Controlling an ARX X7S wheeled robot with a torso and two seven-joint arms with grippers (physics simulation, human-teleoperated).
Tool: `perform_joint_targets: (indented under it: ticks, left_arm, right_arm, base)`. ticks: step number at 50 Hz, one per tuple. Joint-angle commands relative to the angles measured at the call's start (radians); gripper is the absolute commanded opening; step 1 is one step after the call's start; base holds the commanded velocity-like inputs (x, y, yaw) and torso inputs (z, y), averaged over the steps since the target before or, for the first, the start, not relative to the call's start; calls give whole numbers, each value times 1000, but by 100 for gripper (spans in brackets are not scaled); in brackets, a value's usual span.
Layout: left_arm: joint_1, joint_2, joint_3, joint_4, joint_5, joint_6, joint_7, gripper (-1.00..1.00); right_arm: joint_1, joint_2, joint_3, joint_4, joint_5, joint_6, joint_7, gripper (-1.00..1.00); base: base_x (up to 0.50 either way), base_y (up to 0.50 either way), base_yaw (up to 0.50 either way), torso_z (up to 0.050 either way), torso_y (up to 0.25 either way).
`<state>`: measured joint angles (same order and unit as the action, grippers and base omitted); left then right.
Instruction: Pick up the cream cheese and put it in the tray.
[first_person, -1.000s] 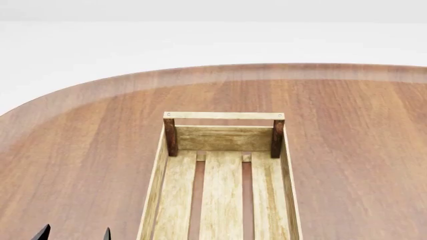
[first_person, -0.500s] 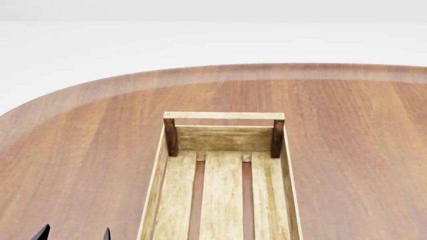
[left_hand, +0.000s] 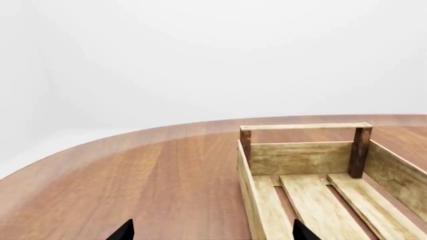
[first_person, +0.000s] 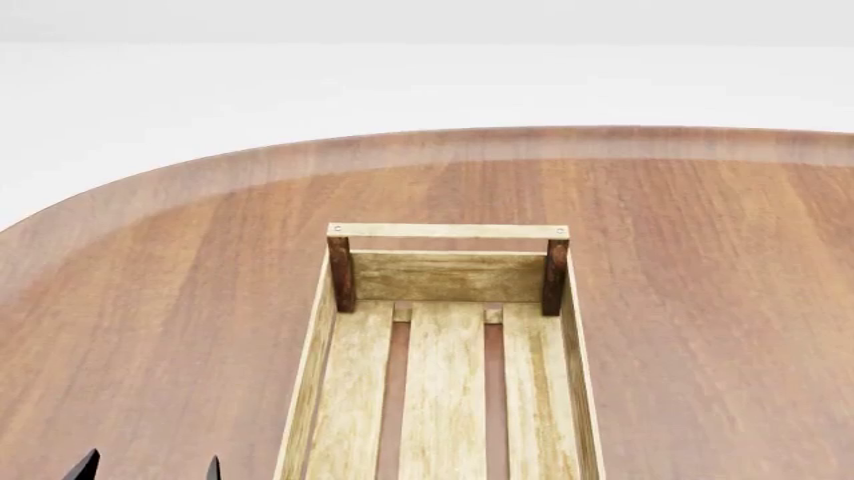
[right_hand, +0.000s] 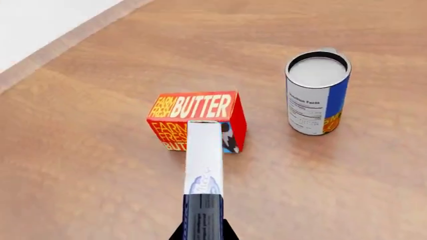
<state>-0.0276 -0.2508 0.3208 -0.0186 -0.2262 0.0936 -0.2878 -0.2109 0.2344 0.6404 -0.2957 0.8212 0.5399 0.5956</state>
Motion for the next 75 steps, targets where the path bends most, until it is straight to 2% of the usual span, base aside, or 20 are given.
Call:
perform_joint_targets:
  ticks: [1,24,41,75]
  left_arm:
    - [-1,-3,5,-1,-2,0,-5,100]
    - [-4,-9,12,1,-13,-2,-11,100]
    - [-5,-15,18,3,-19,-3,-13,100]
    - [-8,-23,27,3,-27,-1,-23,100]
  right_arm:
    - [-5,44,-11,-181,34,63,41,-100]
    - [74,120,-152,-328,13,109,41,-100]
    - [226,139,-307,-385,41,226,126,-100]
    - [468,83,-640,-313,-30,301,117,-100]
  base:
    - [0,0,0,0,0]
    - [0,0,0,0,0]
    - [0,0,0,0,0]
    - [0,0,0,0,0]
